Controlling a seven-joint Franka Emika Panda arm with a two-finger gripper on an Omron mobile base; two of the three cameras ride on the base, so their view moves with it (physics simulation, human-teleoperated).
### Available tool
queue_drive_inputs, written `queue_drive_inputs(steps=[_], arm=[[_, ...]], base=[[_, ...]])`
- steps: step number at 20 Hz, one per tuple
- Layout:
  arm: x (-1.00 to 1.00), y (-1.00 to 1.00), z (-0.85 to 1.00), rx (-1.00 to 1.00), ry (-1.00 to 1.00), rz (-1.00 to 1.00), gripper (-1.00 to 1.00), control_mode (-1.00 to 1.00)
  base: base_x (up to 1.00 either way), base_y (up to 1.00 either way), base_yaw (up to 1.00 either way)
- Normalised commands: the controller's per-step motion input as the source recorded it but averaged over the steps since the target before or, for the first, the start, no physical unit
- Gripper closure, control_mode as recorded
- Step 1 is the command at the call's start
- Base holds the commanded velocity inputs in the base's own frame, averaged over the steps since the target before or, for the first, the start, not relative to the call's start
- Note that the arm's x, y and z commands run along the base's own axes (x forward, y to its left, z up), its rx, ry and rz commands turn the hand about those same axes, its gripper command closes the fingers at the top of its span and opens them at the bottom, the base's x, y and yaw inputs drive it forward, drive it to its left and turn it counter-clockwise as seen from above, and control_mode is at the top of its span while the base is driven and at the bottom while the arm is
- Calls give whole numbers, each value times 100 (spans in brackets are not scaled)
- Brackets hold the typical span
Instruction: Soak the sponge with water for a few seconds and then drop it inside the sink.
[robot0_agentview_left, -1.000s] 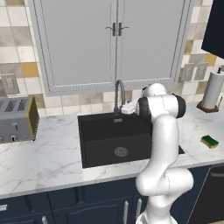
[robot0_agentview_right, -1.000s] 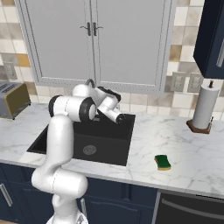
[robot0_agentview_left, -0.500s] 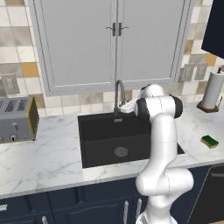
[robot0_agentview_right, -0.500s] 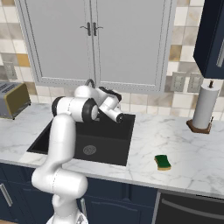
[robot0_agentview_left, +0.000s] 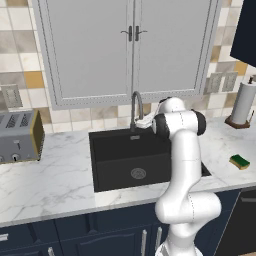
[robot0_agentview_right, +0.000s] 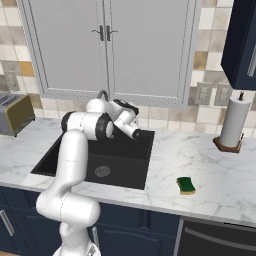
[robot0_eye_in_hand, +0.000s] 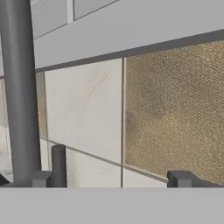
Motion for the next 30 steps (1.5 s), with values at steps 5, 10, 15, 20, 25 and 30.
queue_drive_inputs(steps=[5,10,15,20,25,30], arm=[[15,0,-9,0,0,-2,-100,-100],[11,0,-11,0,0,-2,-100,-100],[10,0,-13,0,0,-3,-100,-100],[5,0,-15,0,0,-6,-100,-100],[2,-3,-11,0,0,-6,-100,-100],[0,-6,-21,0,0,-6,-100,-100]], base=[[0,0,0],[0,0,0],[0,0,0],[0,0,0],[0,0,0],[0,0,0]])
